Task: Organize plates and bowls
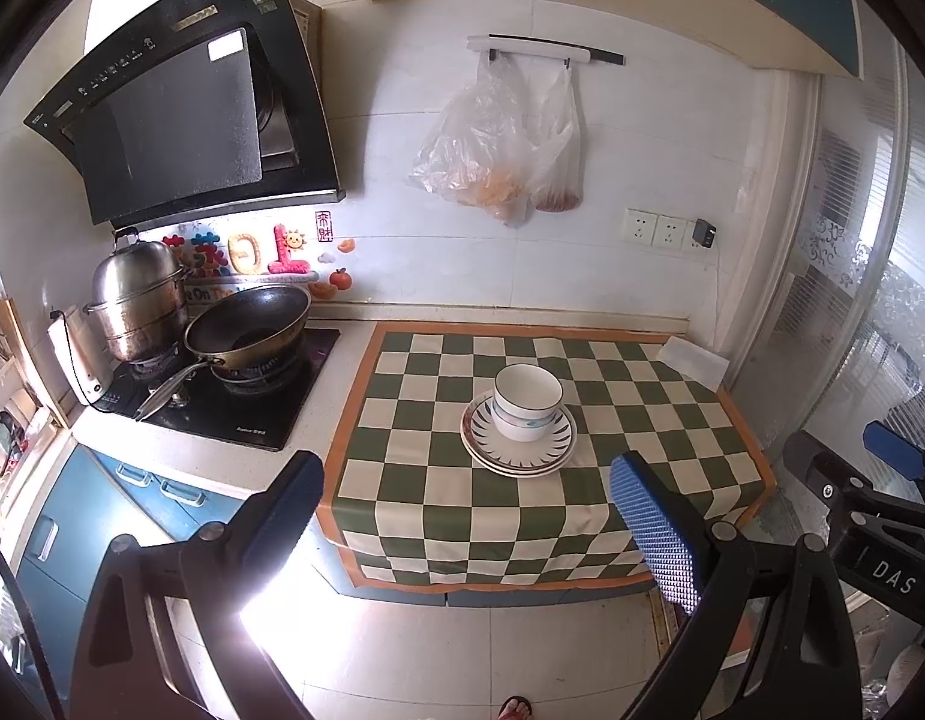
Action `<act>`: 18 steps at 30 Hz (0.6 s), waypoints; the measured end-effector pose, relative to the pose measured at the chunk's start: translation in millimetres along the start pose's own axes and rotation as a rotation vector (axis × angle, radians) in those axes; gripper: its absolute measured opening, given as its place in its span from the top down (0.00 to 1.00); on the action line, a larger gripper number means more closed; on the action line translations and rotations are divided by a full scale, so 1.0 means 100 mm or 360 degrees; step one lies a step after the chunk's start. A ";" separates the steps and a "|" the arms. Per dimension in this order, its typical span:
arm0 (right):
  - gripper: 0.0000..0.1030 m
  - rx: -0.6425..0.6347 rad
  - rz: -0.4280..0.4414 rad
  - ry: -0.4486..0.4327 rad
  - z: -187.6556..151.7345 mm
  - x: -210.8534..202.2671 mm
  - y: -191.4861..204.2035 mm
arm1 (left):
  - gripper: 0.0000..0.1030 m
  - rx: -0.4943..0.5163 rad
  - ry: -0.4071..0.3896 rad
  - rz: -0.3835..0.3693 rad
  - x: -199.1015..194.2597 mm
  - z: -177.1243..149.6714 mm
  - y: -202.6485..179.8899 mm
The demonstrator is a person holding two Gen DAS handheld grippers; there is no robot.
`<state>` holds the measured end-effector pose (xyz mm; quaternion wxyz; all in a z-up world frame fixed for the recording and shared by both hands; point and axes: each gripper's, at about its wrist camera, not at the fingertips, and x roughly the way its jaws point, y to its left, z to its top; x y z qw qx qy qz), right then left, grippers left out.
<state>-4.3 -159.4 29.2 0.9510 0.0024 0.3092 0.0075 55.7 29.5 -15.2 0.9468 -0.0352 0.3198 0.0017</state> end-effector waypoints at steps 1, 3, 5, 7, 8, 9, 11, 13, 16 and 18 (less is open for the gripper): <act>0.01 0.0001 -0.0003 0.0002 0.00 0.00 0.00 | 0.05 0.0002 -0.0001 -0.0002 0.00 0.00 0.00; 0.01 0.0004 -0.0009 0.0001 0.00 0.01 0.00 | 0.05 0.0002 0.0002 -0.0006 0.01 0.01 0.01; 0.01 0.0005 -0.0009 0.0001 -0.01 0.00 0.00 | 0.05 0.0003 0.0002 -0.0009 0.01 0.01 0.01; 0.01 0.0000 -0.0011 0.0001 -0.01 0.01 0.01 | 0.05 0.0004 0.0002 -0.0010 0.02 0.02 0.01; 0.01 0.0001 -0.0013 0.0003 -0.01 0.02 0.01 | 0.05 0.0007 -0.0001 -0.0009 0.02 0.01 0.01; 0.01 0.0001 -0.0015 0.0003 -0.01 0.02 0.01 | 0.05 0.0005 0.0000 -0.0006 0.01 0.01 0.01; 0.01 0.0002 -0.0011 0.0003 -0.01 0.02 0.01 | 0.05 0.0009 -0.0002 -0.0008 0.02 0.02 0.02; 0.01 -0.0001 -0.0016 0.0002 -0.01 0.02 0.01 | 0.05 0.0007 0.0000 -0.0013 0.03 0.02 0.02; 0.01 -0.0001 -0.0017 0.0000 -0.01 0.02 0.01 | 0.05 0.0008 0.0001 -0.0010 0.03 0.02 0.02; 0.01 0.0001 -0.0014 0.0000 -0.01 0.02 0.02 | 0.05 0.0006 0.0004 -0.0015 0.03 0.02 0.02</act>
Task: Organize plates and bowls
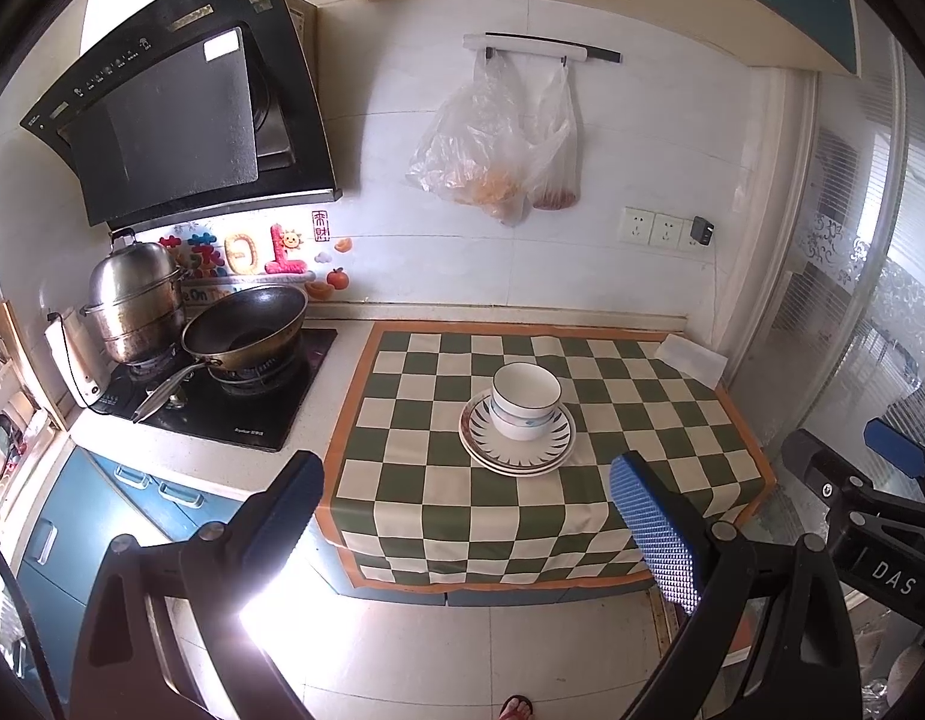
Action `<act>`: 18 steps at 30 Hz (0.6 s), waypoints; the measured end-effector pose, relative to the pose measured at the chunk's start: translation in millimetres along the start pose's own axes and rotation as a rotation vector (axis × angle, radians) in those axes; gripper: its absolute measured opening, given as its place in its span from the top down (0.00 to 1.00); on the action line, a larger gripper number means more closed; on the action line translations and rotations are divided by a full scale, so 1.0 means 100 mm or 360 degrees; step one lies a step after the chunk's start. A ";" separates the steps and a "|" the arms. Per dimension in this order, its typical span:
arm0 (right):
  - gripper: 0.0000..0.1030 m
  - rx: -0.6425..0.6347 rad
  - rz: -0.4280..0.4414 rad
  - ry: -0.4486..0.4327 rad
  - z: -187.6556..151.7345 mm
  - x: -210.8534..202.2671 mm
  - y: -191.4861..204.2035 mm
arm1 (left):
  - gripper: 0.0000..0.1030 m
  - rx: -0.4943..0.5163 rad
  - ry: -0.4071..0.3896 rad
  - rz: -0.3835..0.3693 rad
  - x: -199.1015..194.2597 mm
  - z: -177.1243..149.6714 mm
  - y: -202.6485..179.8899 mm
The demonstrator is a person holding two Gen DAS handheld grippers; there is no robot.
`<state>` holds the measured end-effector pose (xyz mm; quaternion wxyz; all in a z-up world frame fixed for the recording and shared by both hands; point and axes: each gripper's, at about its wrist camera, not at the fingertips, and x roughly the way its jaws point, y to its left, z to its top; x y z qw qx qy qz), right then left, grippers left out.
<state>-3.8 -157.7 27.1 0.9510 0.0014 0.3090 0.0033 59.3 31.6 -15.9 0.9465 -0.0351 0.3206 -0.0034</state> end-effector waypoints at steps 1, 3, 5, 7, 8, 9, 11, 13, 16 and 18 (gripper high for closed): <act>0.01 0.0001 -0.0001 -0.0001 0.00 0.00 0.00 | 0.05 0.0003 -0.0001 0.0000 0.00 0.00 0.00; 0.01 -0.0002 -0.0001 0.0001 0.00 0.01 0.00 | 0.05 0.0000 -0.0002 0.0001 0.00 0.00 0.00; 0.01 0.0000 -0.0001 0.0000 0.00 0.01 0.00 | 0.05 0.0004 -0.0001 0.0001 0.00 0.00 0.00; 0.01 0.0000 -0.0004 0.0001 0.00 0.01 -0.01 | 0.05 0.0001 -0.0003 0.0001 0.00 0.00 0.00; 0.01 -0.0001 -0.0004 0.0001 0.00 0.02 -0.01 | 0.05 0.0003 -0.0003 0.0002 0.00 0.00 0.00; 0.01 0.0001 -0.0002 0.0002 0.00 0.01 -0.01 | 0.05 0.0003 -0.0003 0.0003 0.00 0.00 0.00; 0.01 -0.0001 -0.0003 -0.0001 0.00 0.01 -0.01 | 0.05 0.0001 0.0000 0.0001 0.02 0.01 0.01; 0.01 -0.0002 -0.0001 0.0001 0.00 0.01 -0.01 | 0.05 0.0003 0.0002 0.0001 0.03 0.00 0.01; 0.01 -0.0002 -0.0001 0.0002 0.00 0.01 -0.01 | 0.05 0.0003 0.0001 0.0000 0.03 0.01 0.01; 0.01 -0.0001 -0.0001 0.0002 0.00 0.01 -0.01 | 0.05 0.0001 0.0000 0.0001 0.03 0.00 0.01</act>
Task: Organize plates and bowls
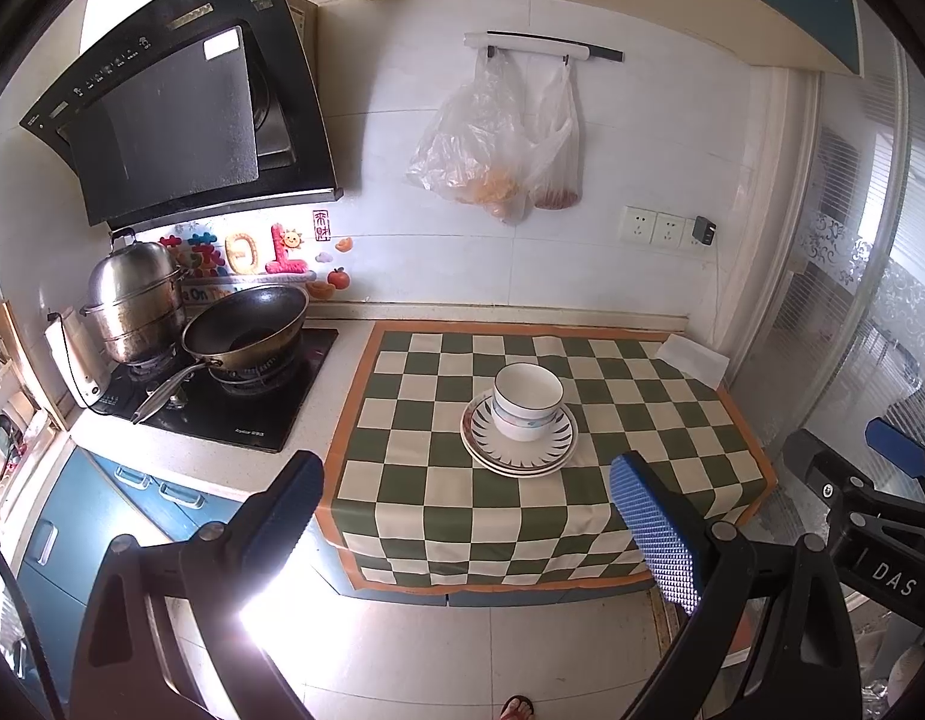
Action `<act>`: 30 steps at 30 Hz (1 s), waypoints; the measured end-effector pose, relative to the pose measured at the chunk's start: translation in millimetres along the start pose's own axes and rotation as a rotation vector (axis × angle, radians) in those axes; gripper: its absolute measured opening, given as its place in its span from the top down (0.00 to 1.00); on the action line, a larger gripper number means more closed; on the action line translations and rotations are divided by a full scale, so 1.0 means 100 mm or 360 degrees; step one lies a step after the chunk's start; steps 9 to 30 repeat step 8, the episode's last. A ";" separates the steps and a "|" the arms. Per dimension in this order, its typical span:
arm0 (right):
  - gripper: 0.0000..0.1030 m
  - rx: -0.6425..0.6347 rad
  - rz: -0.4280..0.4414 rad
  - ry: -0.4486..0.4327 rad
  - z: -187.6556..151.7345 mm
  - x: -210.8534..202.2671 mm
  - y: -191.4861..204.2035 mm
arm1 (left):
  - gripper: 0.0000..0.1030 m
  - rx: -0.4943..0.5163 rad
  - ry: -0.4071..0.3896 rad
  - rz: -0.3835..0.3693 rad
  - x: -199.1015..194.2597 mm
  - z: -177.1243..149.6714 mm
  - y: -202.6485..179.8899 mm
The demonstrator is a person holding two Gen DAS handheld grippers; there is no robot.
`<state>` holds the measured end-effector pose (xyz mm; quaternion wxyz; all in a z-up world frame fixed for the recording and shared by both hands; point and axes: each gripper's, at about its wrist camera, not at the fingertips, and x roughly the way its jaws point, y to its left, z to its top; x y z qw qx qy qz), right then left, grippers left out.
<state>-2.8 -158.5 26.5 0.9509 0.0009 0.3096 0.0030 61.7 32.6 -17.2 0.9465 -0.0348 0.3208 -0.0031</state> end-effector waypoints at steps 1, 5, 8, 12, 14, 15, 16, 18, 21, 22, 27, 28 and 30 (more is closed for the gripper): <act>0.01 0.0000 -0.0001 0.0000 0.00 0.00 0.00 | 0.05 0.0001 -0.0001 0.0000 0.00 0.00 0.00; 0.01 -0.0002 -0.0001 0.0002 0.00 0.00 0.00 | 0.05 0.0005 0.0000 -0.0007 0.01 0.00 0.01; 0.01 -0.0002 -0.0002 0.0001 0.00 0.00 0.01 | 0.05 0.0016 -0.0006 -0.0010 0.01 0.02 0.04; 0.01 -0.0002 -0.0002 0.0001 0.00 0.00 0.01 | 0.05 0.0016 -0.0006 -0.0010 0.01 0.02 0.04; 0.01 -0.0002 -0.0002 0.0001 0.00 0.00 0.01 | 0.05 0.0016 -0.0006 -0.0010 0.01 0.02 0.04; 0.01 -0.0002 -0.0002 0.0001 0.00 0.00 0.01 | 0.05 0.0016 -0.0006 -0.0010 0.01 0.02 0.04; 0.01 -0.0002 -0.0002 0.0001 0.00 0.00 0.01 | 0.05 0.0016 -0.0006 -0.0010 0.01 0.02 0.04; 0.01 -0.0002 -0.0002 0.0001 0.00 0.00 0.01 | 0.05 0.0016 -0.0006 -0.0010 0.01 0.02 0.04; 0.01 -0.0002 -0.0002 0.0001 0.00 0.00 0.01 | 0.05 0.0016 -0.0006 -0.0010 0.01 0.02 0.04; 0.01 -0.0002 -0.0002 0.0001 0.00 0.00 0.01 | 0.05 0.0016 -0.0006 -0.0010 0.01 0.02 0.04; 0.01 -0.0002 -0.0002 0.0001 0.00 0.00 0.01 | 0.05 0.0016 -0.0006 -0.0010 0.01 0.02 0.04; 0.01 -0.0002 -0.0002 0.0001 0.00 0.00 0.01 | 0.05 0.0016 -0.0006 -0.0010 0.01 0.02 0.04; 0.01 -0.0002 -0.0002 0.0001 0.00 0.00 0.01 | 0.05 0.0016 -0.0006 -0.0010 0.01 0.02 0.04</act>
